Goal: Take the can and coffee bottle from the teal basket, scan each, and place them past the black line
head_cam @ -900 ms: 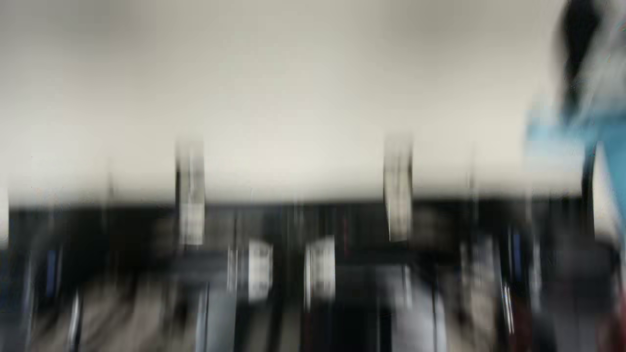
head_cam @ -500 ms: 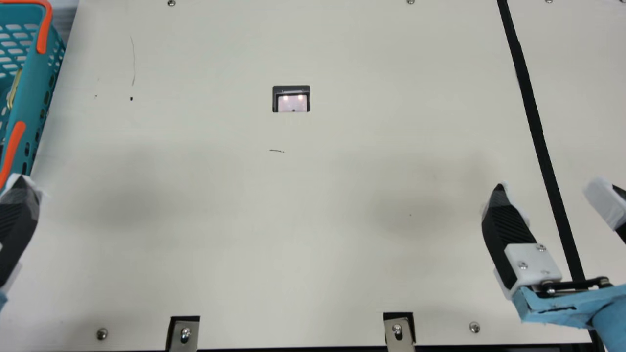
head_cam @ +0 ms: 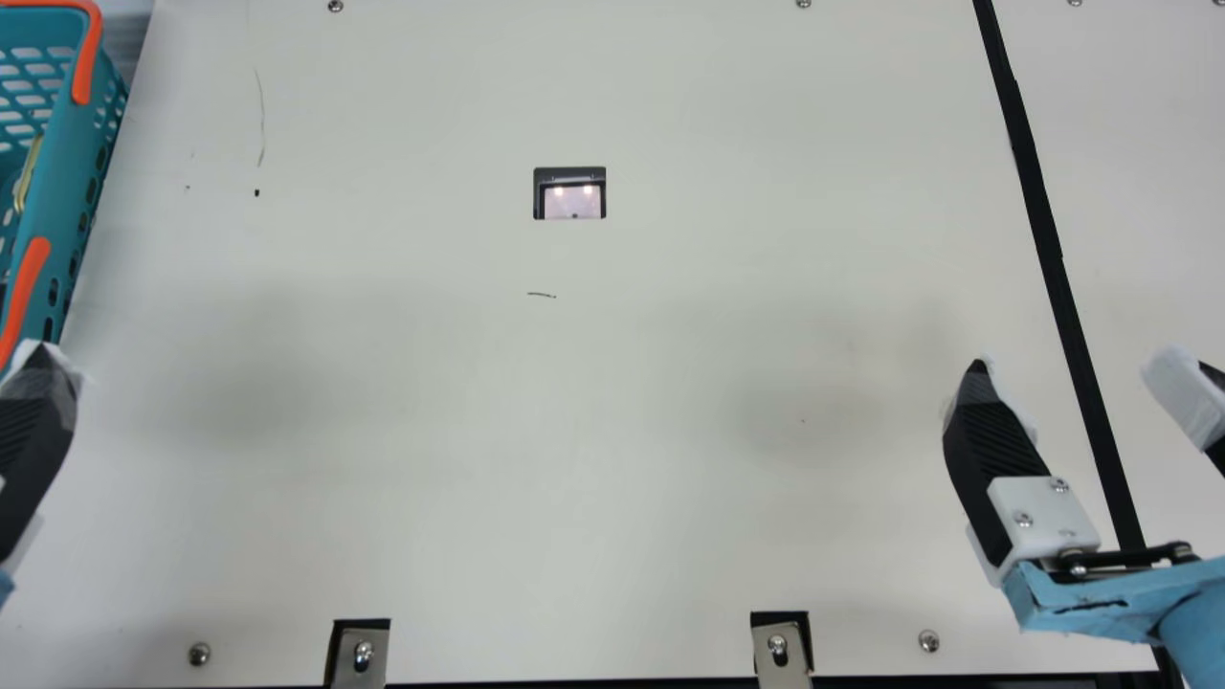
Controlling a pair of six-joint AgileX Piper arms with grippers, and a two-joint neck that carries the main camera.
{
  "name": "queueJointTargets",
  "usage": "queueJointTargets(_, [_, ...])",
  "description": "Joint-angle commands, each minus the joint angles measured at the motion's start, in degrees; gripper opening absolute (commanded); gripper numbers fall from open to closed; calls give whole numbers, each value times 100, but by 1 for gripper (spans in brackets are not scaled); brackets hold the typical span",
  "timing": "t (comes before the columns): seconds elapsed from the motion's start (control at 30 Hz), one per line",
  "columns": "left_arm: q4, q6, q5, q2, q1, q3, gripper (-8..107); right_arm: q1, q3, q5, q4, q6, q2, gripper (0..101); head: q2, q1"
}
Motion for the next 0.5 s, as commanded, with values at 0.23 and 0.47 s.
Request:
queueJointTargets(0.23, [0,0,0,0,0,0,90,0,0,0,0,0,0,101,56,-49])
queueJointTargets(0.47, [0,0,0,0,0,0,90,0,0,0,0,0,0,101,487,-4])
